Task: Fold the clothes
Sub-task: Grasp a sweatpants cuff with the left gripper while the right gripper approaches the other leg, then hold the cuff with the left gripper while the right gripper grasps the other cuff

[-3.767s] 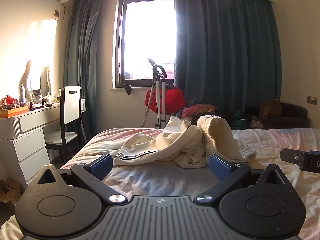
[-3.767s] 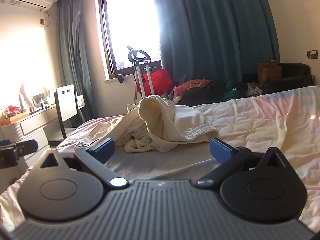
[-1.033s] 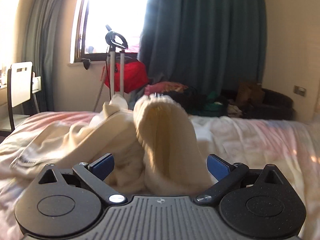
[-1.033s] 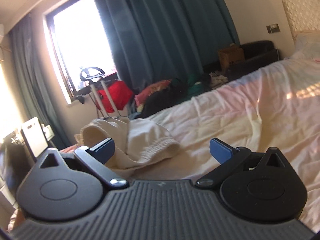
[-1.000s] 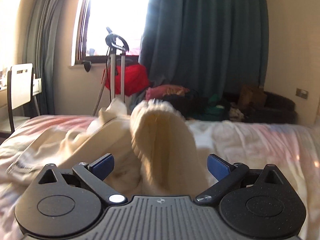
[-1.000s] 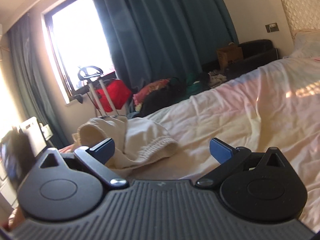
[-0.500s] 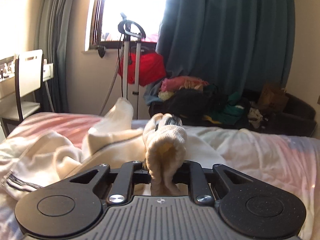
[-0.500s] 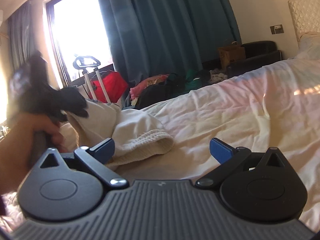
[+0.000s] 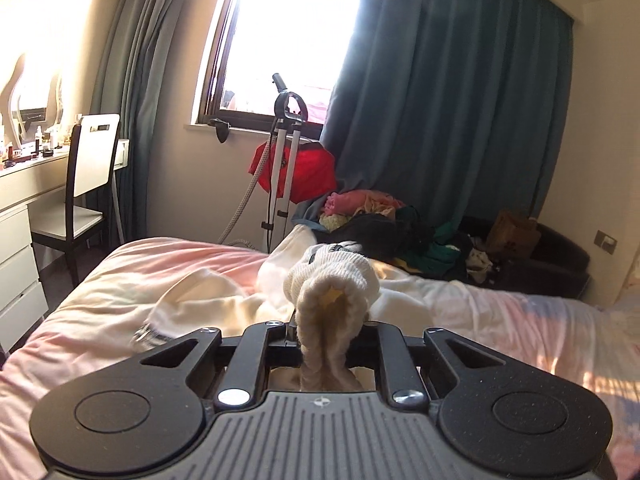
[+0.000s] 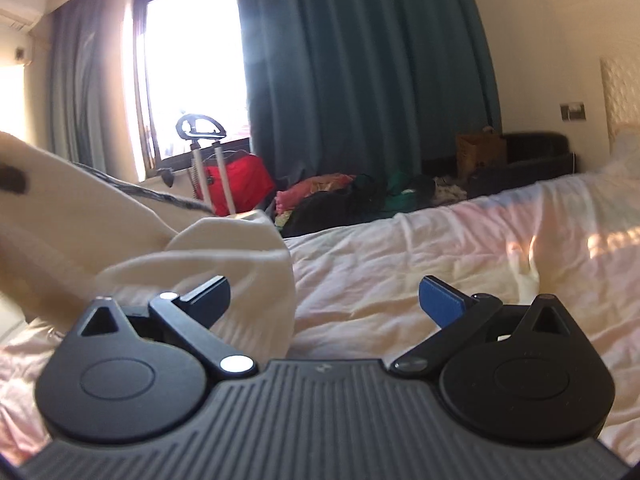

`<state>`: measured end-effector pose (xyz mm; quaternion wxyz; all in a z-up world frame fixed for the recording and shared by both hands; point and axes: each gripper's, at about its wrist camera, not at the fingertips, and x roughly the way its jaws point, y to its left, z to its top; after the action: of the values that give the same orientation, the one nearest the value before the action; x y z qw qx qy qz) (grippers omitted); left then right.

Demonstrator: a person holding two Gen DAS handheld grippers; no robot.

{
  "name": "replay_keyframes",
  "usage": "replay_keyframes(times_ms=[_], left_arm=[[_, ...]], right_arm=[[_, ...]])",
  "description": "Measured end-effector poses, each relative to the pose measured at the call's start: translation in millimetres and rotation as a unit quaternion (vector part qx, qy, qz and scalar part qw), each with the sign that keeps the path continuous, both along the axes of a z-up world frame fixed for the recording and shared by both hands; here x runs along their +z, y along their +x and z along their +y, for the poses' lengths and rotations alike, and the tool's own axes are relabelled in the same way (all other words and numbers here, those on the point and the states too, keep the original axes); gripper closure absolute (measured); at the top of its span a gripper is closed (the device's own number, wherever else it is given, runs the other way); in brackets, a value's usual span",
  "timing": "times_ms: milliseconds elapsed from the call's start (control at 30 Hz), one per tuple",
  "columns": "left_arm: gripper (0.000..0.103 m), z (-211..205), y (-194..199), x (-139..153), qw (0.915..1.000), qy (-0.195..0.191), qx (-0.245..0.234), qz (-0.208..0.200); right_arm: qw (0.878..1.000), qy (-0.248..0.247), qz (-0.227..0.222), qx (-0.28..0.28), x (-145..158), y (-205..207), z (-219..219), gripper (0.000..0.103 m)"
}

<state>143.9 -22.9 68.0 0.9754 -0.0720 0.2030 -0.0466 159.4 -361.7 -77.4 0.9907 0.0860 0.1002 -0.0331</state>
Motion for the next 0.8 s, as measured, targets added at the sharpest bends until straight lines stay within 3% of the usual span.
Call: replay_keyframes(times_ms=[167,233,267,300,333,400,500,600,733,800], left_arm=[[0.087,59.8,-23.3,-38.7,0.998,-0.032,0.023,0.049],[0.087,79.9,-25.7,-51.0,0.9974,-0.038,0.027,0.056],[0.087,88.7,-27.4,-56.1,0.9974,-0.04,0.027,0.054],[0.087,95.9,-28.3,-61.0,0.9972,-0.044,0.028,0.053],[0.087,102.6,-27.8,-66.2,0.997,-0.05,0.029,0.052],[0.087,114.1,-26.5,-79.2,0.996,-0.066,0.032,0.05],[0.087,122.0,-20.6,-99.9,0.9924,-0.1,0.045,0.055],[0.088,133.1,-12.7,-109.5,0.9851,-0.15,0.061,0.058],[0.088,152.6,-2.8,-112.8,0.97,-0.224,0.069,0.064],[0.088,157.6,-0.5,-112.4,0.9679,-0.235,0.069,0.057]], right_arm=[[0.996,-0.036,0.058,0.052,-10.6,-1.5,36.7,0.001],[0.989,-0.011,0.117,0.086,-16.0,-2.4,42.7,0.003],[0.982,0.009,0.153,0.107,-18.3,-2.7,44.2,0.009],[0.975,0.043,0.177,0.128,-20.3,-6.5,42.3,0.027],[0.969,0.067,0.191,0.143,-21.5,-12.4,40.9,0.031],[0.966,0.066,0.198,0.155,-21.4,-28.9,44.9,0.03],[0.965,0.016,0.207,0.162,-26.8,-36.1,59.6,0.028],[0.951,0.031,0.245,0.186,-40.7,-23.7,68.0,0.029],[0.949,0.044,0.257,0.176,-59.7,-3.5,79.8,0.029],[0.95,0.025,0.258,0.172,-68.0,6.1,90.3,0.029]])
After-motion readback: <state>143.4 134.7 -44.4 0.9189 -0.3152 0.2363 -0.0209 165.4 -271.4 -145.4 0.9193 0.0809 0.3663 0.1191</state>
